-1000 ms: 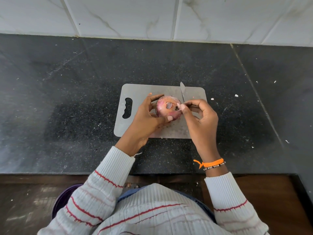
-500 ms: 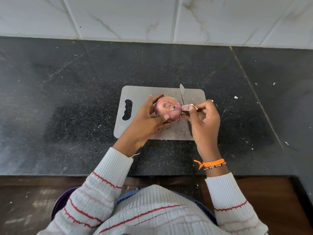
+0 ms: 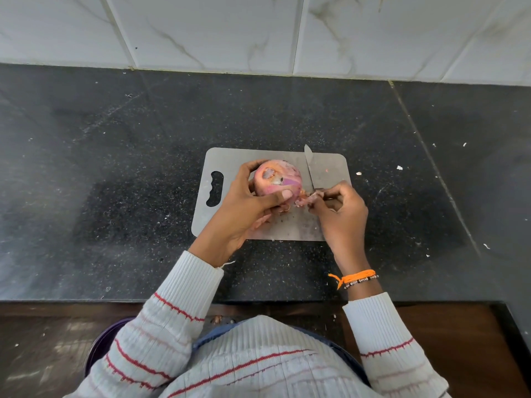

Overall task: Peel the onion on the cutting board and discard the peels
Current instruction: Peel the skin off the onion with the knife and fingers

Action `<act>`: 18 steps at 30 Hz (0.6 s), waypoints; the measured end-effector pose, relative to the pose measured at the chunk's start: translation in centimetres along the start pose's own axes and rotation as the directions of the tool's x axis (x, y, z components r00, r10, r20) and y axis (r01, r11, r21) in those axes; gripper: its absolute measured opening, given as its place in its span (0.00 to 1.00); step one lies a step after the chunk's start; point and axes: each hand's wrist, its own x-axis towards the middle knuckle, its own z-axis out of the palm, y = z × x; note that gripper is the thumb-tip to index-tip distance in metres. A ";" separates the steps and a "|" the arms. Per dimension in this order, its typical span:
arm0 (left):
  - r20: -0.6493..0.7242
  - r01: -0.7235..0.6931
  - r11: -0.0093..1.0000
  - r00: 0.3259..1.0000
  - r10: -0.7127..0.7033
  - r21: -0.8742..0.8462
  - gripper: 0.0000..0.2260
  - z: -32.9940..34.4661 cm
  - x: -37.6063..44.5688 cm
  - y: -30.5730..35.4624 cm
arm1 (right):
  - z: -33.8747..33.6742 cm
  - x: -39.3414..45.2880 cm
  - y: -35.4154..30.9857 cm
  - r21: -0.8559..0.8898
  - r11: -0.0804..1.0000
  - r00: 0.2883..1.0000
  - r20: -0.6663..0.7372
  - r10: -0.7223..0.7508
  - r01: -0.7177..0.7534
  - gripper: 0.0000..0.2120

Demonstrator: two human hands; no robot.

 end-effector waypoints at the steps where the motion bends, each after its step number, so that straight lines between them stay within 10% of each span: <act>1: -0.008 0.000 1.000 1.000 0.000 0.015 0.26 -0.1 0.1 0.0 | 0.1 0.0 0.0 -0.024 1.000 1.000 0.024 0.001 0.000 0.06; 18: -0.057 -0.086 0.964 0.993 0.103 0.251 0.30 0.4 0.4 -0.5 | -0.3 0.1 -1.7 -0.028 0.926 0.925 0.072 -0.373 0.376 0.05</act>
